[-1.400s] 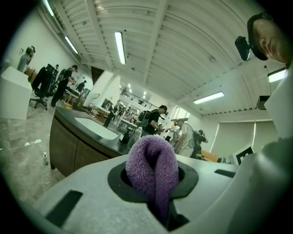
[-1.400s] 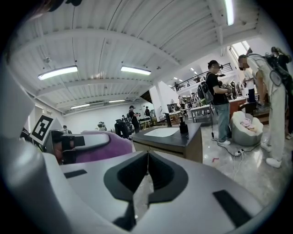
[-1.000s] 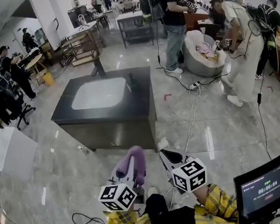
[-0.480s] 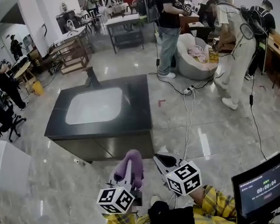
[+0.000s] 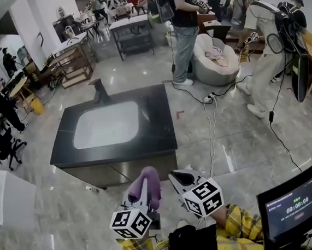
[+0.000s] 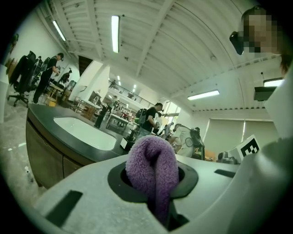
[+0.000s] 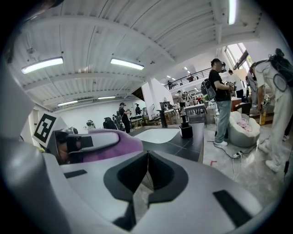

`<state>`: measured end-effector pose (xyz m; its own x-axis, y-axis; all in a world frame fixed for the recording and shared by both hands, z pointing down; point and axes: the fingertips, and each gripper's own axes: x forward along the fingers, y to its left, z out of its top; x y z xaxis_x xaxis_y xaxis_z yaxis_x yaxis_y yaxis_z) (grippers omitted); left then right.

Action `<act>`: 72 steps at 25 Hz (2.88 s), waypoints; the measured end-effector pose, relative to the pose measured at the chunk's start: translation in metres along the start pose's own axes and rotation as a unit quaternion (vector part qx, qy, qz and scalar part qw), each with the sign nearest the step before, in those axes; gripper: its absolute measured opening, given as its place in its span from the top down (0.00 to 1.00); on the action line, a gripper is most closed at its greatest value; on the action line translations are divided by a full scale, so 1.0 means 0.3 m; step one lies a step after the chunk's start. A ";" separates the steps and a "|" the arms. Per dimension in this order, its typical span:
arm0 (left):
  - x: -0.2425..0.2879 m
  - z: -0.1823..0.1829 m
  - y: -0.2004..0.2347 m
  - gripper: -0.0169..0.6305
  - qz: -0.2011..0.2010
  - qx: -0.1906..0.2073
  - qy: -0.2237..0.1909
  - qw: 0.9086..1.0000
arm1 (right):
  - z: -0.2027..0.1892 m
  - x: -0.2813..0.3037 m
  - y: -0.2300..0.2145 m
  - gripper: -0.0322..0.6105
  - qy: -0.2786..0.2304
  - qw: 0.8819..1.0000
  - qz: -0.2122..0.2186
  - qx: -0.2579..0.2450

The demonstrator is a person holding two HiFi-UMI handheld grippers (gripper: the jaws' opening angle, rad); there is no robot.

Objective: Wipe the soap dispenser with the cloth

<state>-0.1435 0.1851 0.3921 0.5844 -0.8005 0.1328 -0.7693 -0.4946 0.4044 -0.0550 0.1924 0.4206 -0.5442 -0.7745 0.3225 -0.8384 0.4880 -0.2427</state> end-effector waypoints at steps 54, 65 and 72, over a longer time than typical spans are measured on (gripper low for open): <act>0.828 0.076 0.139 0.91 0.089 0.033 -0.010 0.995 | 0.311 0.408 -0.665 0.94 -0.018 0.994 0.096 -0.046; 0.875 0.107 0.182 0.91 0.109 0.032 -0.002 0.994 | 0.328 0.449 -0.714 0.94 -0.013 0.995 0.099 -0.028; 0.979 0.112 0.276 0.91 0.101 0.032 -0.001 0.994 | 0.340 0.571 -0.787 0.94 -0.013 0.996 0.086 -0.020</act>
<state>-0.0444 -0.1024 0.4343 0.4154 -0.8863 0.2047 -0.8860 -0.3433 0.3116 0.0529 -0.0965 0.4399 -0.6791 -0.6882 0.2555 -0.7339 0.6292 -0.2558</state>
